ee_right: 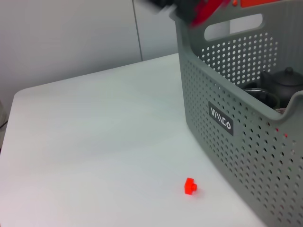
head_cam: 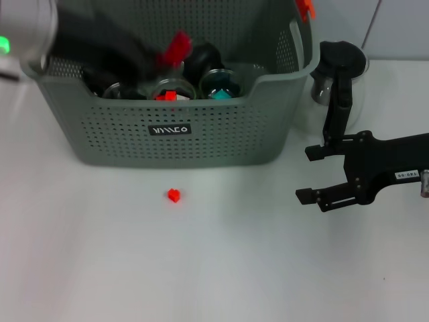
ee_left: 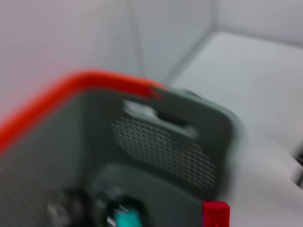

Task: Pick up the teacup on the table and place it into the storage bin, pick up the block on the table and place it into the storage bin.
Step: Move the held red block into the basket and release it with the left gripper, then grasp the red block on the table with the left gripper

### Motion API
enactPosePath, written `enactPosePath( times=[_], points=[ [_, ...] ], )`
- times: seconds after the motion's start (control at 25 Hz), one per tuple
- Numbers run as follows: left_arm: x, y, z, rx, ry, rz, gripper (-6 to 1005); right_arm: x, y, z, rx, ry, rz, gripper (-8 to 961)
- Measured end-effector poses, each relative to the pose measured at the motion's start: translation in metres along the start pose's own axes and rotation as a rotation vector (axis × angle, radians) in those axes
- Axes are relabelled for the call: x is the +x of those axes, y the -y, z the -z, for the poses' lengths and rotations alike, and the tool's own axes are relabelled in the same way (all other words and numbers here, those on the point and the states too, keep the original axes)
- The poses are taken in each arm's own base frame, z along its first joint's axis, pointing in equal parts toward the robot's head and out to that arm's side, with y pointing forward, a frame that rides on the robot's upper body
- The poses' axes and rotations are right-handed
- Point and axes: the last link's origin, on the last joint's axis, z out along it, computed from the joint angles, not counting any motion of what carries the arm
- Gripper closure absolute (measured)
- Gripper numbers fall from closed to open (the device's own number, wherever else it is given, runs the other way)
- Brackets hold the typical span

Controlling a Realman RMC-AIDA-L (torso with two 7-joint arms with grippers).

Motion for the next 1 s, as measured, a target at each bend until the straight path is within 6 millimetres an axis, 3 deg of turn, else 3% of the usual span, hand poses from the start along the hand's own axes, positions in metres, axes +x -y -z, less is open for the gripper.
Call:
enactPosePath(
  times=[0.2,0.4,0.68,0.84,1.0],
  points=[
    [0.004,0.042,-0.024,0.118,-0.003,0.062,805,-0.001,0.0,-0.001,-0.001,0.0,0.001,39],
    [-0.002,0.068,-0.067,0.134,0.058,0.121,803,-0.001,0.0,-0.001,-0.002,0.0,0.002,38],
    [-0.002,0.067,-0.107,0.167,0.136,0.104,783,-0.003,0.0,-0.002,-0.004,0.001,0.005,39],
    [0.004,0.063,-0.109,0.17,0.132,0.096,710,-0.003,0.0,-0.002,-0.005,0.001,0.006,39],
    [0.012,0.055,-0.096,0.159,0.113,0.08,637,-0.003,0.001,-0.001,-0.004,0.0,0.006,39]
  ],
)
